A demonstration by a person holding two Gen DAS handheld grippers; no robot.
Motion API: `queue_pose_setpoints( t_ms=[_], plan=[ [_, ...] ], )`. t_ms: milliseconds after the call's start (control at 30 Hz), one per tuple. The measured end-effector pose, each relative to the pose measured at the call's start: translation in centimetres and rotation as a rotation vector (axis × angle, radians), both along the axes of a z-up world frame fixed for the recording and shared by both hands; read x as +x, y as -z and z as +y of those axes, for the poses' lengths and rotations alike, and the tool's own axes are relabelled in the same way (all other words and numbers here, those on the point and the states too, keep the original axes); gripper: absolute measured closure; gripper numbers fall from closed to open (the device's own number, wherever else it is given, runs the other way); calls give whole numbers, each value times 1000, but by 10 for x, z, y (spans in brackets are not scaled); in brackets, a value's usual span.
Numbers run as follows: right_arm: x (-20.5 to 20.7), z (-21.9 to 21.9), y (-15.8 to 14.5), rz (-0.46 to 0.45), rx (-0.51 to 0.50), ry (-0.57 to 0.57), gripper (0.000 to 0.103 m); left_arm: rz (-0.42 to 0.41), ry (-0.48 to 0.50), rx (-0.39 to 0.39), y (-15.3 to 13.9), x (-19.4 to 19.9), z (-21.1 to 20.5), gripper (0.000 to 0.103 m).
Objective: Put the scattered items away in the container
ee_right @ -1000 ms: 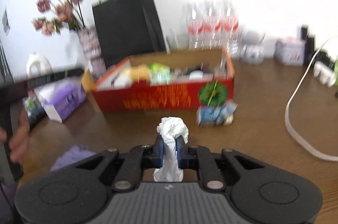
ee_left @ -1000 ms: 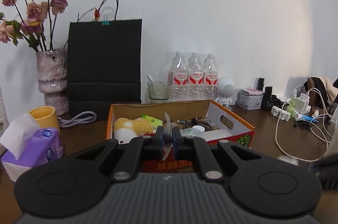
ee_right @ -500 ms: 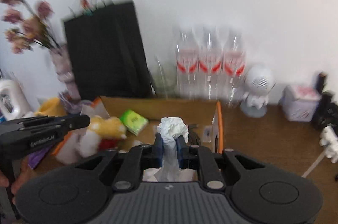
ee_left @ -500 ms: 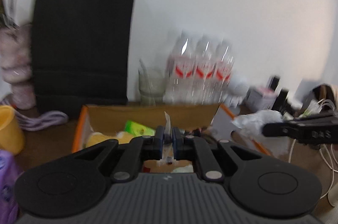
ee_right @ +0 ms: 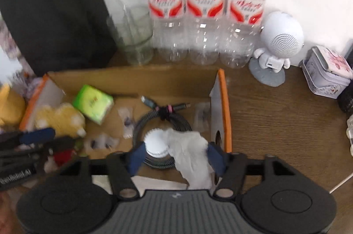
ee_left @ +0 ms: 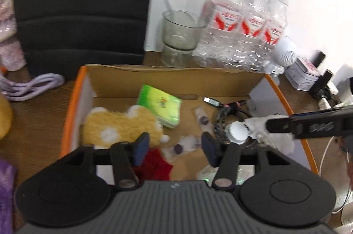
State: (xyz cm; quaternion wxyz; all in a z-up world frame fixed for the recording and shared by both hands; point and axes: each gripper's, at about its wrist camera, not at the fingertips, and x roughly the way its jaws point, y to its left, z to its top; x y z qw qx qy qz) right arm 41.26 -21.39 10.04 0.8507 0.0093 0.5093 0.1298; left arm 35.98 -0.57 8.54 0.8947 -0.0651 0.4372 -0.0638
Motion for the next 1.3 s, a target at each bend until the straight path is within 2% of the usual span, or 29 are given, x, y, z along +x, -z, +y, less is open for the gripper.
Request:
queue_pose_setpoints(
  t_ms=[33,100,167,233,333,433,500,600,667,733,967,1067,1200,1300],
  plan=[
    [0,-3,-5,14,27,9,32,16,-17,10,-3,-1,3,22],
    [-2,-7,-11,60,70,19,25,64,-56,37,-8,-4,10,13],
    [-9,-8,-15,94,74,31,23,108,-94,66,-13,-10,16,12],
    [-20,-8,-21,91,50,44,21,121,-109,88,-20,-20,20,4],
    [-43,-9,-33,46,52,64,17,72,-132,99,-35,-45,23,1],
    [-76,-9,-47,-61,82,54,17,-64,-158,111,-50,-81,22,0],
    [-107,-5,-56,-197,81,31,17,-216,-167,118,-56,-114,17,0],
    [-160,1,-56,-451,50,-12,14,-401,-164,27,-49,-163,16,0],
    [-185,5,-50,-541,45,-36,14,-447,-189,13,-43,-181,15,0],
    [-202,6,-42,-580,50,-41,14,-470,-193,38,-40,-194,10,0],
    [-264,-6,-19,-627,137,-30,13,-529,-169,92,-37,-255,5,0],
    [-305,-17,-6,-631,123,-37,10,-531,-166,99,-29,-294,4,0],
    [-379,-36,21,-636,164,-33,5,-550,-133,37,-4,-368,2,0],
    [-423,-49,43,-591,219,2,5,-502,-117,64,24,-417,-4,0]
  ],
)
